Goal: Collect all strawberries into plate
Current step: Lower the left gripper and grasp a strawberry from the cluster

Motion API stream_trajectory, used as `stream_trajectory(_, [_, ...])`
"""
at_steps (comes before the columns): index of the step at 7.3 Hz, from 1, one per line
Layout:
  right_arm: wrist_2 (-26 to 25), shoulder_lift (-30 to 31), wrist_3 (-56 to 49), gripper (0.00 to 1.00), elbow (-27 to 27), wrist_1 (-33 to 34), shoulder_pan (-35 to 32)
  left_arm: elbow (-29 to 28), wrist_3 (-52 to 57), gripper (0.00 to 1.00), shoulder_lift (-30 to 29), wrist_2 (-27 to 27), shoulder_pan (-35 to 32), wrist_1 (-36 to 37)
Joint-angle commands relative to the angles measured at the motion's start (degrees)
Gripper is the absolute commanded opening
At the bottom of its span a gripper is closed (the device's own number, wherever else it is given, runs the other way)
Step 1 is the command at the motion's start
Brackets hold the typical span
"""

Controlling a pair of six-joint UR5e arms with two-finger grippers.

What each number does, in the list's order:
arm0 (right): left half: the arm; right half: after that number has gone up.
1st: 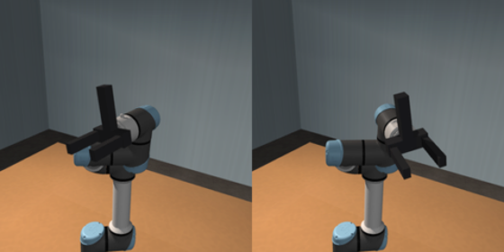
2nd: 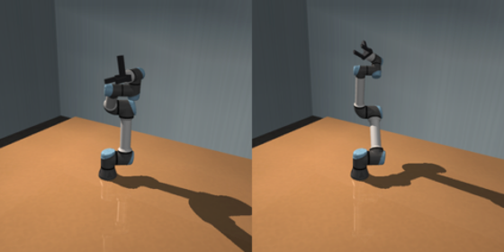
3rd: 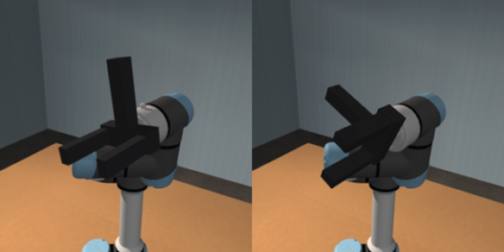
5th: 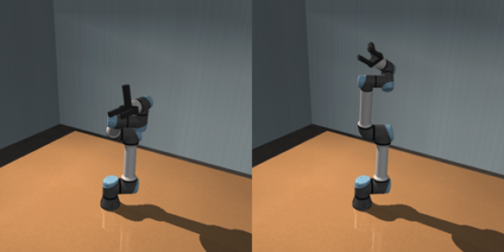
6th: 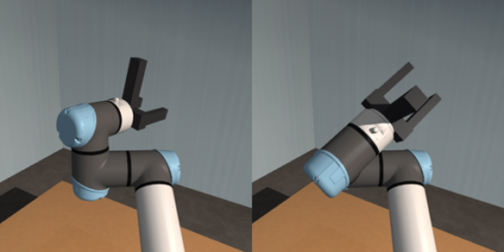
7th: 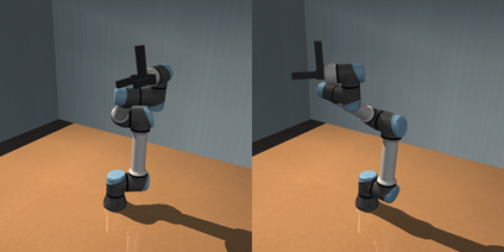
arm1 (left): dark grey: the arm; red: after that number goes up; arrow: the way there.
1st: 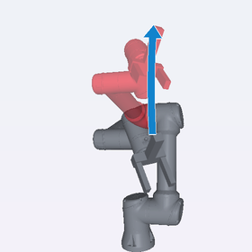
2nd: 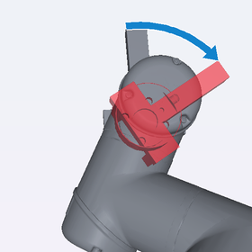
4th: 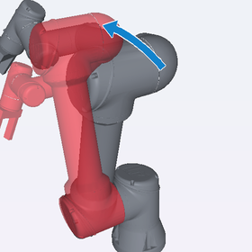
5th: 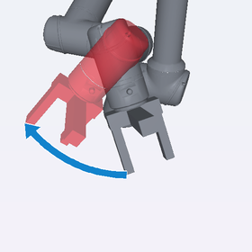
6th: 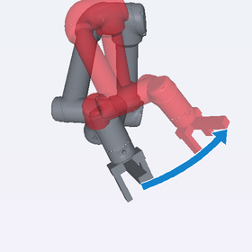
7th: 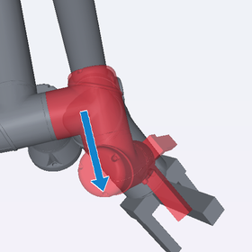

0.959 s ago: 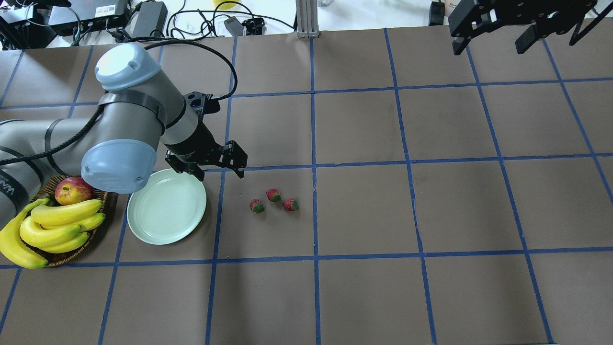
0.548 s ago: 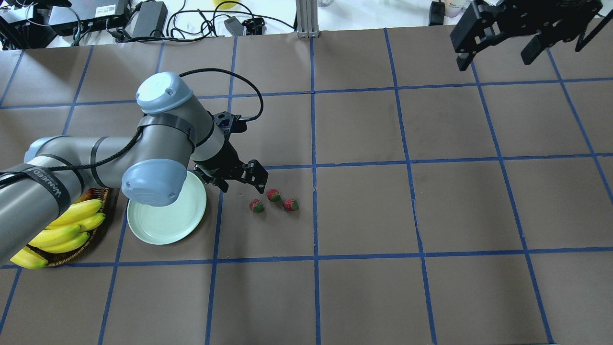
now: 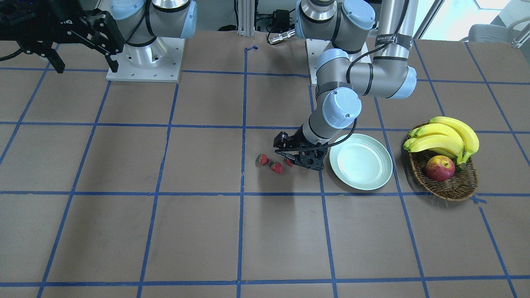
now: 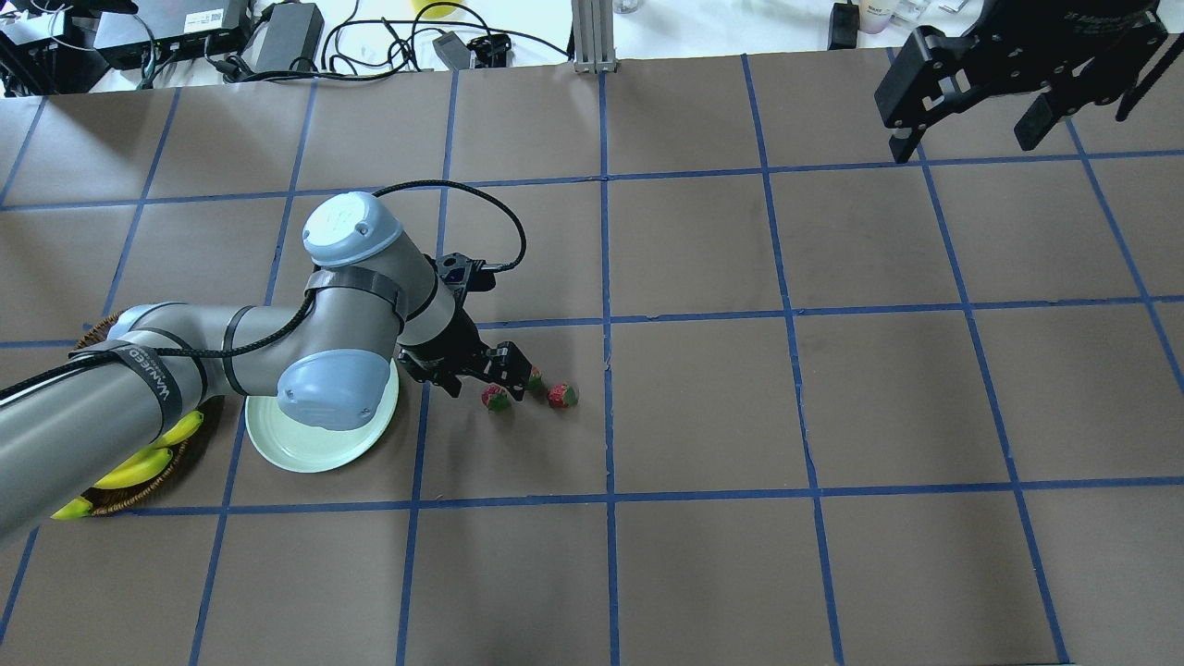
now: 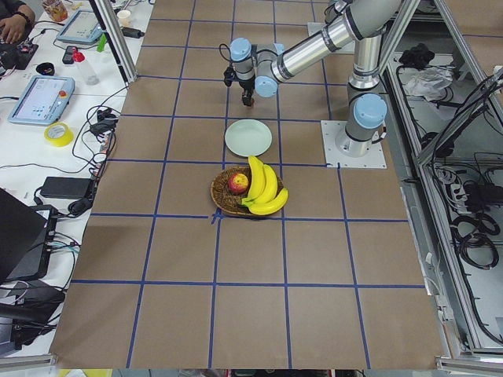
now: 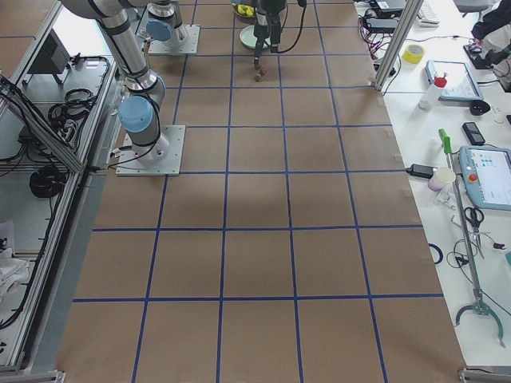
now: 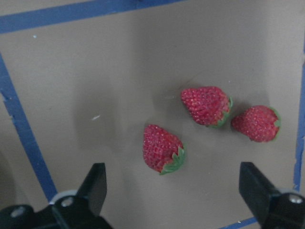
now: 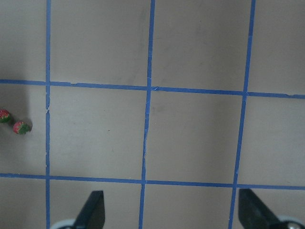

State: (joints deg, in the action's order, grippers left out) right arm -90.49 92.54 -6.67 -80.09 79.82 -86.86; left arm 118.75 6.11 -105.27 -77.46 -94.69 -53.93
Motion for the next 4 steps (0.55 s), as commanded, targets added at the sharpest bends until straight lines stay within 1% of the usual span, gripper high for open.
stream_trajectory(1, [0.1,-0.2,0.2,1.00,-0.2,0.8,-0.1,0.1,0.0,0.83,-1.4,-0.1,0.0,0.0])
stream_trajectory(3, [-0.1,-0.2,0.3,1.00,-0.1,0.9,0.1,-0.2,0.0,0.83,-2.7,0.0,0.0,0.5])
stream_trajectory(4, [0.0,-0.2,0.2,1.00,-0.2,1.3,0.1,-0.4,0.0,0.69,-3.0,0.4,0.0,0.9])
